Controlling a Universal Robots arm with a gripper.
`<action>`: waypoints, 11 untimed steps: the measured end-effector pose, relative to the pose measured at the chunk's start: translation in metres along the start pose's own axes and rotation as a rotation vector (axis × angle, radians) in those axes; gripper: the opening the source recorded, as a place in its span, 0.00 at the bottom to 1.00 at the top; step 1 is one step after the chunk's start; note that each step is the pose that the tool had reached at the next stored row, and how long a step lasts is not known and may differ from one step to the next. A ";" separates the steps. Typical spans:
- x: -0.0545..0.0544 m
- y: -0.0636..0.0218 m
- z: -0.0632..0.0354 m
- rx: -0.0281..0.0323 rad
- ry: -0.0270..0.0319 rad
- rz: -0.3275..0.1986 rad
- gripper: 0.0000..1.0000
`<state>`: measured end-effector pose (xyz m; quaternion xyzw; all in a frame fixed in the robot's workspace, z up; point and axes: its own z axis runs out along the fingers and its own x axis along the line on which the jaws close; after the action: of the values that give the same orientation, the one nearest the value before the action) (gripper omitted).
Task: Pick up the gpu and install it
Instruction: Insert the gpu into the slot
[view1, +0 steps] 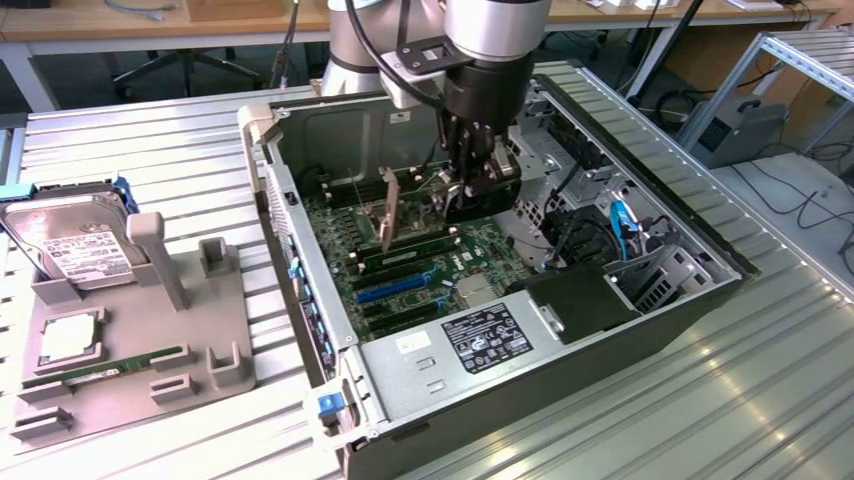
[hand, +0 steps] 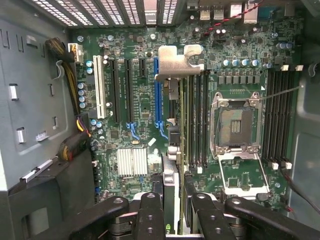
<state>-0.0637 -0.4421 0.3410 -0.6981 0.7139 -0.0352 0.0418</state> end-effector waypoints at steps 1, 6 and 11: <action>0.000 0.0000 0.0001 0.0000 0.0000 0.000 0.27; 0.001 0.0000 0.0004 0.0000 0.0000 0.000 0.27; 0.003 0.0000 0.0008 0.0000 0.0000 0.000 0.27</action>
<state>-0.0637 -0.4446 0.3402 -0.6981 0.7139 -0.0352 0.0418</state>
